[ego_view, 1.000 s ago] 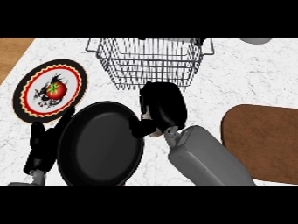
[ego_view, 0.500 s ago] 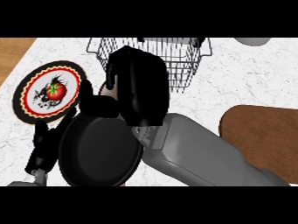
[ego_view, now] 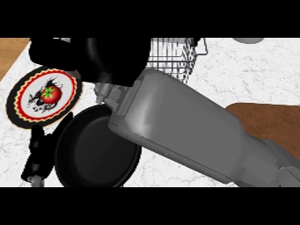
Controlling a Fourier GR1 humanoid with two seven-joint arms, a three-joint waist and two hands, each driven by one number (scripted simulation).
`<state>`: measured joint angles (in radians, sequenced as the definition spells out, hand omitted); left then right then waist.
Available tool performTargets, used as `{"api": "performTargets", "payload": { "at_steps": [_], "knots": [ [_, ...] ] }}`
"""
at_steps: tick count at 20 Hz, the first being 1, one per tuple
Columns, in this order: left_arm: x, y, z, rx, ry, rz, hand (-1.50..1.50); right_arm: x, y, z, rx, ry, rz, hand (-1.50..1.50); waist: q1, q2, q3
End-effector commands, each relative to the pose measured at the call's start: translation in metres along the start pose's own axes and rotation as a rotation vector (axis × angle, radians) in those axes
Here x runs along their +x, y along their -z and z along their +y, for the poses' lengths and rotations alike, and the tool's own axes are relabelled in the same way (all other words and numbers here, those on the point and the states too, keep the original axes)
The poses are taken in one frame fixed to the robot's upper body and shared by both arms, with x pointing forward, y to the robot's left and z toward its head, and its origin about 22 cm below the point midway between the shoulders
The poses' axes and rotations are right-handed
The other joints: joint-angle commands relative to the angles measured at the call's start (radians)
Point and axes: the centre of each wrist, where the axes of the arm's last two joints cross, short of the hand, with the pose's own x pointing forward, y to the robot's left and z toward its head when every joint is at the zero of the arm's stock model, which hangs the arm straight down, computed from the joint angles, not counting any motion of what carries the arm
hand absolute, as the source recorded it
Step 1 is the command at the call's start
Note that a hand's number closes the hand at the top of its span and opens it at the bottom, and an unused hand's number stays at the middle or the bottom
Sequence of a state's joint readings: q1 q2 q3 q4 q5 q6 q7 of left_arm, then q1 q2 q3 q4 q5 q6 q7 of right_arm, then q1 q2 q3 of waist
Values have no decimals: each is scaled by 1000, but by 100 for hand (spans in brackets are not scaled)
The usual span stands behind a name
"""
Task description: Pick the cupcake from the cutting board and place it in the basket
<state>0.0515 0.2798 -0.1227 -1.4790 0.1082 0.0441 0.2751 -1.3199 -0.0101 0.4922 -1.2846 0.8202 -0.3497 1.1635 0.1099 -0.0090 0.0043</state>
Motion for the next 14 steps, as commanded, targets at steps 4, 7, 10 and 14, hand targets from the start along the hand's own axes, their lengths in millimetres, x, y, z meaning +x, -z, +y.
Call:
{"api": "performTargets", "payload": {
  "at_steps": [4,7,10,14],
  "knots": [
    [-22,1,-3,7,-29,102,0,35,28,-4,-43,42,252,150,-25,18,-11],
    [-26,-3,-4,17,-32,109,0,28,45,7,-50,-7,246,150,-36,22,-10],
    [-23,-5,0,8,-53,101,0,20,52,18,-44,-22,271,150,-23,24,-10],
    [-19,-5,0,2,-25,104,0,7,63,29,-27,-27,284,150,-25,27,-9]
  ]
}}
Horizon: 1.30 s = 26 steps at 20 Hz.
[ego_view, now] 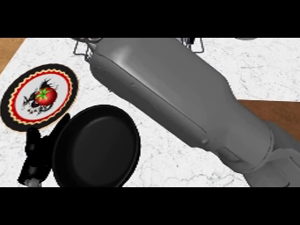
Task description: Pick the cupcake from the cutting board and place it in the basket
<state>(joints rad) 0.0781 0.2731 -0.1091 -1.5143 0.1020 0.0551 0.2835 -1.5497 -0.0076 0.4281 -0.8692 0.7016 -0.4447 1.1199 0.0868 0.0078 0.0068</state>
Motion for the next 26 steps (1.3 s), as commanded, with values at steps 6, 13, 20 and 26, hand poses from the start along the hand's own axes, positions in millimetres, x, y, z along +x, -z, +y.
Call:
{"api": "performTargets", "payload": {
  "at_steps": [6,13,20,26],
  "knots": [
    [-22,7,-13,-17,-20,86,0,-36,25,25,0,157,215,150,-8,17,-11],
    [-24,3,2,-3,-16,100,0,-66,27,42,-6,265,258,150,-4,13,-10],
    [-26,-2,1,13,-42,111,0,-117,36,71,-94,80,328,150,-33,7,-11],
    [-21,-4,9,31,-41,126,0,-125,35,77,9,-71,268,-150,-46,3,-8]
  ]
}}
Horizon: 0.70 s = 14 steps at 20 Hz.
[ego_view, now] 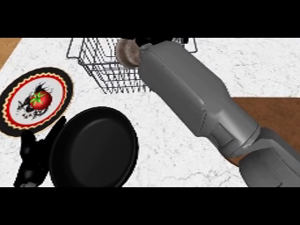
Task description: Pick the cupcake from the cutting board and place it in the basket
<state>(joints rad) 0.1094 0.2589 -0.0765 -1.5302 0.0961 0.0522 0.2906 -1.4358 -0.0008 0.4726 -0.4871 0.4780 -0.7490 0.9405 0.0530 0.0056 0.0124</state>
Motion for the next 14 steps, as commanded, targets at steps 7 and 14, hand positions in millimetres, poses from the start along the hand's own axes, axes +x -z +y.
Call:
{"api": "performTargets", "payload": {
  "at_steps": [7,14],
  "knots": [
    [-30,11,-4,8,-30,107,0,7,9,-10,-32,6,-60,-150,-37,3,-14],
    [-31,-1,-1,31,-36,117,0,12,12,-25,-87,187,16,-150,-62,-10,-13]
  ]
}}
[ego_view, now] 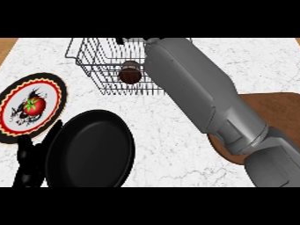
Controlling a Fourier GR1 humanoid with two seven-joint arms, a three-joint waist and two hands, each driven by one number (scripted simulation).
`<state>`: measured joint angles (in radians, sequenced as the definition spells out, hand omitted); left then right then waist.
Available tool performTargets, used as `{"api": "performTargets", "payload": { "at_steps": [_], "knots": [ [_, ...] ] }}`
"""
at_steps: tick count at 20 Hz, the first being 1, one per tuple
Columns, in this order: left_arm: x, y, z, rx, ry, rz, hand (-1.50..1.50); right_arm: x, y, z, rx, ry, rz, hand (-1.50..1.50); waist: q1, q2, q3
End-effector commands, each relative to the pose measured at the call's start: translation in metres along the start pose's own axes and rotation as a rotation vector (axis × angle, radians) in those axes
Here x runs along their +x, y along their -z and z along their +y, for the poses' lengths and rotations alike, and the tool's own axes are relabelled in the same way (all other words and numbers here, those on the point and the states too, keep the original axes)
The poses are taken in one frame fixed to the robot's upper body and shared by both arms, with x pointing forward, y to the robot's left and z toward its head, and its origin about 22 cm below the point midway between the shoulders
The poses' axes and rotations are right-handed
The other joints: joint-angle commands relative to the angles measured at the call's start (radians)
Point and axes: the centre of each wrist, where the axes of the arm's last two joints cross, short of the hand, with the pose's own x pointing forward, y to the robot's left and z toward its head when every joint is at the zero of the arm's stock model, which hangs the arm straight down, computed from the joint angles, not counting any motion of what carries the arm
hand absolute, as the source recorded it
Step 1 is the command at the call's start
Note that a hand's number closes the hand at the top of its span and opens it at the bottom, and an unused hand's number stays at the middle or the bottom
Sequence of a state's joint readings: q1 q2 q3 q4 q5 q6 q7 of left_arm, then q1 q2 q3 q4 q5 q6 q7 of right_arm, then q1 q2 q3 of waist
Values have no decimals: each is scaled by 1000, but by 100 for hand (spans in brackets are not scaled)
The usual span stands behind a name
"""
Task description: Pick the cupcake from the cutting board and place it in the basket
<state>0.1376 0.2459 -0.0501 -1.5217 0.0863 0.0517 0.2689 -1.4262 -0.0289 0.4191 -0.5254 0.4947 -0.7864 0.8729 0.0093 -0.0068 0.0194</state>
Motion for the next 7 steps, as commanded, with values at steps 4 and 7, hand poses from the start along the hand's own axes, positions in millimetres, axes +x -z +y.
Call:
{"api": "performTargets", "payload": {
  "at_steps": [4,7],
  "knots": [
    [-15,1,0,5,-48,133,0,-10,9,-16,-98,121,95,-150,-42,-6,-19],
    [-32,-11,9,31,-50,131,0,-28,18,-35,-79,100,113,-150,-57,-14,-19]
  ]
}}
